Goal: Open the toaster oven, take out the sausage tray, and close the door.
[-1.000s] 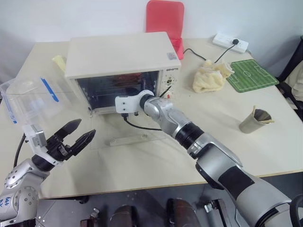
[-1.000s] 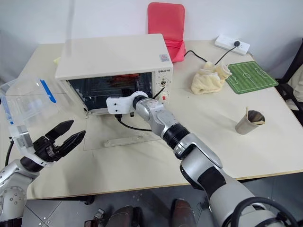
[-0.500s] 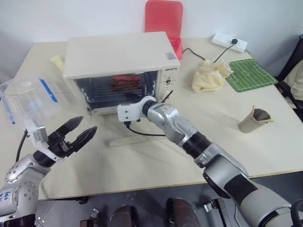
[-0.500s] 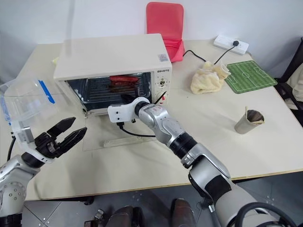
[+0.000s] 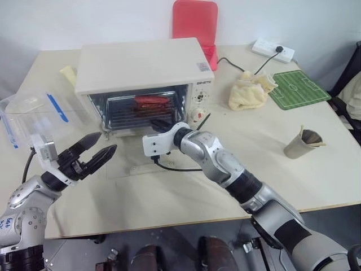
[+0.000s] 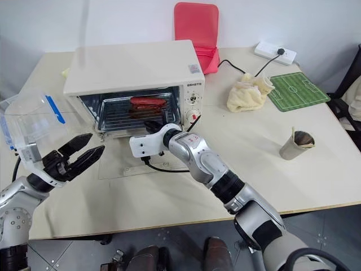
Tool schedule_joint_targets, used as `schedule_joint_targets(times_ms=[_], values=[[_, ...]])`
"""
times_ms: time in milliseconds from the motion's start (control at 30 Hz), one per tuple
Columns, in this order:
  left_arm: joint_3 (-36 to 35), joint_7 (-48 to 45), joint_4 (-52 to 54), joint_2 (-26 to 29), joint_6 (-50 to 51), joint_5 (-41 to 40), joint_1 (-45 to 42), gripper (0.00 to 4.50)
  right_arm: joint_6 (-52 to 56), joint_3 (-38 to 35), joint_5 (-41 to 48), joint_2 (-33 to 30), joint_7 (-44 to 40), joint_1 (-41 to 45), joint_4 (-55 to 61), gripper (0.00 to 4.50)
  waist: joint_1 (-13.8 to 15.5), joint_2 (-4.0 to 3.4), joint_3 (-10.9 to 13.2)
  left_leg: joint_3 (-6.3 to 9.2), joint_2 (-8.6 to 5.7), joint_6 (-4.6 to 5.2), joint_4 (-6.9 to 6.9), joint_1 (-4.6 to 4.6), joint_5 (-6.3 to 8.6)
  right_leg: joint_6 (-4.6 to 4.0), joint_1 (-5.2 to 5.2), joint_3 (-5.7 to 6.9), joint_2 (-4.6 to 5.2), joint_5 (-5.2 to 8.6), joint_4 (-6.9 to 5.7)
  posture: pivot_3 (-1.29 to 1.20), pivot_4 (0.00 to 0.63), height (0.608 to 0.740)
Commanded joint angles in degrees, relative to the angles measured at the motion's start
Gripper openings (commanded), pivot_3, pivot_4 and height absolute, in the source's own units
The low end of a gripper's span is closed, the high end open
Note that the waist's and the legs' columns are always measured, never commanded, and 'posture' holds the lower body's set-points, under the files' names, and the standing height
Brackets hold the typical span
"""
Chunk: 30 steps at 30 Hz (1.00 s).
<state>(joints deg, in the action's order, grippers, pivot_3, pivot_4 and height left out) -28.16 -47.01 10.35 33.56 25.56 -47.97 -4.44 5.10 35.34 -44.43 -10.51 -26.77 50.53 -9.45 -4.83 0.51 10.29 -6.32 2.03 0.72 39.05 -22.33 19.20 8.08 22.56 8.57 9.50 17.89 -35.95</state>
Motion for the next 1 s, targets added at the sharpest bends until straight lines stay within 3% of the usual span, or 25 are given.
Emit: schedule_joint_targets(times_ms=[33,467,1000], values=[[-1.1,-0.8,0.8,0.9,0.4,-1.7,-0.5,4.50,-0.6,-2.0,0.5,-0.7,-1.1,-0.5,6.8,0.03,0.1,0.00,0.0,0.01,0.01,0.00,0.00,0.00,0.00,0.00,0.00,0.01,0.00,0.00,0.00,0.00,0.150,0.740],[-1.0,-3.3,-2.6,3.9,2.3,-3.3,-5.7,4.50,-4.9,-1.9,1.0,-3.7,-2.8,-3.8,12.1,0.03,0.3,0.01,0.0,0.00,-0.02,0.00,0.02,0.00,0.00,0.00,0.00,-0.01,0.00,0.00,0.00,0.00,0.150,0.740],[3.5,-8.7,-12.8,5.2,0.7,1.3,-15.4,4.50,-11.0,-4.6,3.7,-9.2,-5.0,-10.6,18.8,0.03,0.6,0.02,0.0,0.01,-0.04,0.00,0.02,-0.01,0.00,0.00,-0.01,0.01,0.00,0.00,0.01,0.00,0.150,0.740]])
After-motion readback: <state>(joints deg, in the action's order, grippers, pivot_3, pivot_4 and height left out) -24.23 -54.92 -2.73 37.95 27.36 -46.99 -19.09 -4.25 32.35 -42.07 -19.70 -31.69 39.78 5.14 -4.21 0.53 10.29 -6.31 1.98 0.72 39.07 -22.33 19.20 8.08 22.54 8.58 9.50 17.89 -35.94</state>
